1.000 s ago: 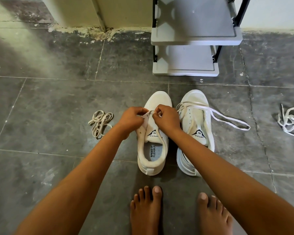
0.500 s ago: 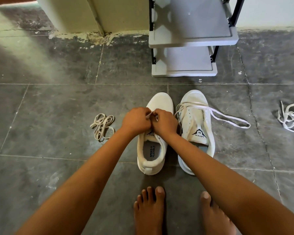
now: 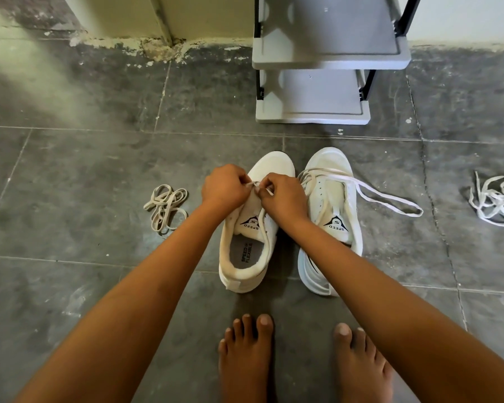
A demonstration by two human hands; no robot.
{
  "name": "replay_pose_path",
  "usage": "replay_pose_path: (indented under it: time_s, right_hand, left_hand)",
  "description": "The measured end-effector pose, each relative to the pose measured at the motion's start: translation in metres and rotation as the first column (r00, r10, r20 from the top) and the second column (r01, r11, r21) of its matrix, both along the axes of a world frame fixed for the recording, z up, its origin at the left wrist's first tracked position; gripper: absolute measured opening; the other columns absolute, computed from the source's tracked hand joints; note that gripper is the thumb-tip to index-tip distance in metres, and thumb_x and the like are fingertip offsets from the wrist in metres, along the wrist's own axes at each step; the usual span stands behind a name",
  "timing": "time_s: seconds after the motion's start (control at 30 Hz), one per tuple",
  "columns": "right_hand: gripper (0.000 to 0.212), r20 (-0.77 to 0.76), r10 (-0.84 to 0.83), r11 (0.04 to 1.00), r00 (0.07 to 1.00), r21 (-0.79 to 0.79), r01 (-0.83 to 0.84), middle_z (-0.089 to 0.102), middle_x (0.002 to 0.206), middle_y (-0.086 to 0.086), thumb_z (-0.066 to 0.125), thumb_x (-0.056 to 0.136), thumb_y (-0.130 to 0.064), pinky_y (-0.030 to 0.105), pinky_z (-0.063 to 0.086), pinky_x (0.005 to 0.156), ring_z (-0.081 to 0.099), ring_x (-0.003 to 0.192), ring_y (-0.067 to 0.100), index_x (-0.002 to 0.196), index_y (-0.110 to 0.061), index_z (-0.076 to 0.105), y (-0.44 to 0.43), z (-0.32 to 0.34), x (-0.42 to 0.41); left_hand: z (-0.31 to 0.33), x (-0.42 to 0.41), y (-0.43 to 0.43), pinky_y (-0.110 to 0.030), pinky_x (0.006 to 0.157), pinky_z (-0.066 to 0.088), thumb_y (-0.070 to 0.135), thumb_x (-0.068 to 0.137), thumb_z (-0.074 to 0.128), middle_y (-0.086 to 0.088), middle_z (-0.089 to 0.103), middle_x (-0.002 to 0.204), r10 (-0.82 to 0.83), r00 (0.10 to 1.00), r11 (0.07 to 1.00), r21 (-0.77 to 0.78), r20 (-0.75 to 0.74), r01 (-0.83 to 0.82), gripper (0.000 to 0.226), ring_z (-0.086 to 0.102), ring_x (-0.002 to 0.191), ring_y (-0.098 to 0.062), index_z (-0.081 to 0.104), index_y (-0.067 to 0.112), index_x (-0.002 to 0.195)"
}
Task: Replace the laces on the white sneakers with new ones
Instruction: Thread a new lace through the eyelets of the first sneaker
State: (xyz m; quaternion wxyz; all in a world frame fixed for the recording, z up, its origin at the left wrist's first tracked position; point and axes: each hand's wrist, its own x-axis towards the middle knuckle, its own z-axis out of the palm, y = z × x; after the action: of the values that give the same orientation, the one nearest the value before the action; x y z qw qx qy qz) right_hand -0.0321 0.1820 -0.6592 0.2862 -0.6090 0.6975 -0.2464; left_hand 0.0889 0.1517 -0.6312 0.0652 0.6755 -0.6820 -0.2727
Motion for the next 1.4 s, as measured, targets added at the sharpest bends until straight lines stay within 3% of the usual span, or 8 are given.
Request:
replay_pose_path:
  time_s: [0.27,0.43,0.57,0.67,0.77,0.9,1.03,1.4]
  right_hand:
    - [0.020,-0.205,0.113,0.994,0.972,0.018,-0.111,0.068,0.096,0.008,0.054,0.089,-0.021,0.034,0.048,0.073,0.060,0.093,0.027,0.097,-0.009,0.067,-0.007,0.008,0.003]
    - [0.021,-0.463,0.291,0.940,0.837,-0.025,-0.341,0.063,0.104,0.009,0.048,0.092,-0.017,0.031,0.035,0.063,0.060,0.094,0.029,0.103,-0.009,0.063,-0.014,0.015,0.009]
    - [0.021,-0.329,0.159,0.986,0.931,0.005,-0.167,0.066,0.100,0.008,0.050,0.092,-0.021,0.033,0.044,0.068,0.061,0.093,0.027,0.100,-0.009,0.065,-0.011,0.010,0.010]
    - [0.019,-0.181,-0.020,0.998,0.983,0.047,0.029,0.069,0.095,0.006,0.054,0.089,-0.023,0.030,0.045,0.068,0.062,0.091,0.026,0.095,-0.014,0.070,-0.005,0.006,0.012]
    - [0.014,-0.059,-0.113,0.990,0.992,0.078,0.117,0.070,0.093,0.004,0.057,0.088,-0.022,0.027,0.041,0.064,0.062,0.090,0.024,0.089,-0.016,0.070,-0.002,0.004,0.017]
    - [0.013,0.021,-0.183,0.978,0.983,0.103,0.180,0.071,0.092,0.004,0.059,0.086,-0.019,0.033,0.048,0.071,0.063,0.090,0.024,0.088,-0.015,0.071,-0.001,0.002,0.020]
    - [0.017,0.065,-0.093,0.991,0.993,0.101,0.087,0.071,0.098,0.006,0.059,0.085,-0.014,0.036,0.051,0.079,0.063,0.095,0.025,0.097,-0.013,0.071,0.001,0.003,0.013]
    - [0.027,-0.070,0.071,0.988,0.995,0.141,-0.061,0.066,0.111,0.009,0.057,0.086,-0.014,0.034,0.046,0.080,0.059,0.103,0.029,0.112,-0.012,0.064,0.001,0.010,0.007]
  left_hand:
    - [-0.001,0.004,0.002,-0.031,0.079,0.051,0.014,0.089,0.058,-0.006,0.070,0.100,-0.004,0.999,1.000,0.016,-0.053,0.005,0.017,0.063,0.094,-0.020,0.071,0.013,0.098]
    - [0.005,0.003,0.006,-0.036,0.088,0.050,0.011,0.088,0.057,-0.007,0.069,0.109,-0.090,0.995,0.996,0.016,-0.030,0.091,0.024,0.062,0.103,-0.025,0.069,0.012,0.108]
    - [0.011,0.005,0.010,-0.031,0.074,0.053,0.011,0.089,0.053,-0.009,0.068,0.094,0.012,0.972,0.990,0.136,-0.235,0.021,0.020,0.062,0.086,-0.021,0.070,0.009,0.099]
    - [0.012,0.004,0.013,-0.023,0.059,0.053,0.005,0.091,0.045,-0.007,0.063,0.081,0.328,0.825,0.917,0.364,-0.460,-0.162,0.023,0.059,0.065,-0.016,0.067,0.011,0.089]
    - [0.005,0.007,0.016,-0.021,0.061,0.051,-0.002,0.093,0.044,-0.011,0.062,0.083,0.433,0.743,0.878,0.426,-0.511,-0.218,0.026,0.056,0.067,-0.017,0.067,0.004,0.103]
    - [-0.007,0.007,0.020,-0.017,0.059,0.053,-0.002,0.091,0.051,-0.011,0.063,0.091,0.380,0.760,0.920,0.300,-0.526,-0.253,0.022,0.057,0.066,-0.014,0.065,0.002,0.108]
    - [-0.012,0.004,0.014,-0.040,0.075,0.057,0.003,0.085,0.064,-0.005,0.065,0.084,0.206,0.889,0.978,0.073,-0.409,-0.193,0.005,0.066,0.074,-0.028,0.066,0.008,0.086]
    - [-0.009,0.004,0.000,-0.047,0.085,0.053,0.001,0.088,0.056,-0.014,0.066,0.085,0.067,0.949,0.995,0.090,-0.308,-0.041,0.009,0.063,0.084,-0.031,0.064,0.003,0.085]
